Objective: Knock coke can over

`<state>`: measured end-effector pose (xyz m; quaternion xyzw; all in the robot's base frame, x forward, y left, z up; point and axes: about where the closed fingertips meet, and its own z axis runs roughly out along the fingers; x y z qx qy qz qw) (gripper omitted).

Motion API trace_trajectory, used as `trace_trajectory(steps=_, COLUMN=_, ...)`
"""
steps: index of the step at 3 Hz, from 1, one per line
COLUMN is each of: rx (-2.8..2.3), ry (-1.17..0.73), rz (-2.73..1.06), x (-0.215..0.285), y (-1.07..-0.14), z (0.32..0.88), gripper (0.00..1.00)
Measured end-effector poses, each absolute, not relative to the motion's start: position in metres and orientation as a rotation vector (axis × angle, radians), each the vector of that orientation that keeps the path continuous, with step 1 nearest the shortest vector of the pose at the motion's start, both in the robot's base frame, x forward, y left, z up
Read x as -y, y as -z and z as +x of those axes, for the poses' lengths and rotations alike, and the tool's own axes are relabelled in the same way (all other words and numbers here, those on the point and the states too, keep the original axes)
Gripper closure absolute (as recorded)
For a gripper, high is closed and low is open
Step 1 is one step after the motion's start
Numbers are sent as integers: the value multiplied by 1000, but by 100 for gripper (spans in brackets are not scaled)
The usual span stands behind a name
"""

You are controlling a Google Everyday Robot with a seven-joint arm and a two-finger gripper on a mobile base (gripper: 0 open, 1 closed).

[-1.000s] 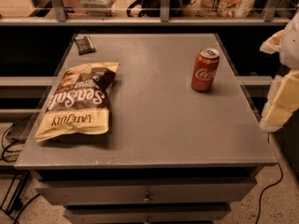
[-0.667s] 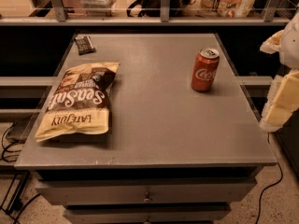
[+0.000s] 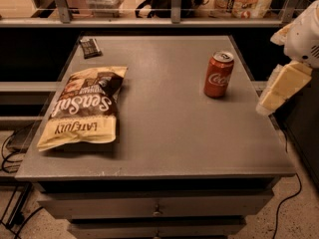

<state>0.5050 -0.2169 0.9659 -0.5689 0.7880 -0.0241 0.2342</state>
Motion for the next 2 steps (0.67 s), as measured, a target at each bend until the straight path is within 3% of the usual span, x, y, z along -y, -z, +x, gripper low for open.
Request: trace_trajectory(steps=2, rx=-2121, ry=-20, rz=-1516, x=207, y=-960, z=516, gripper=0)
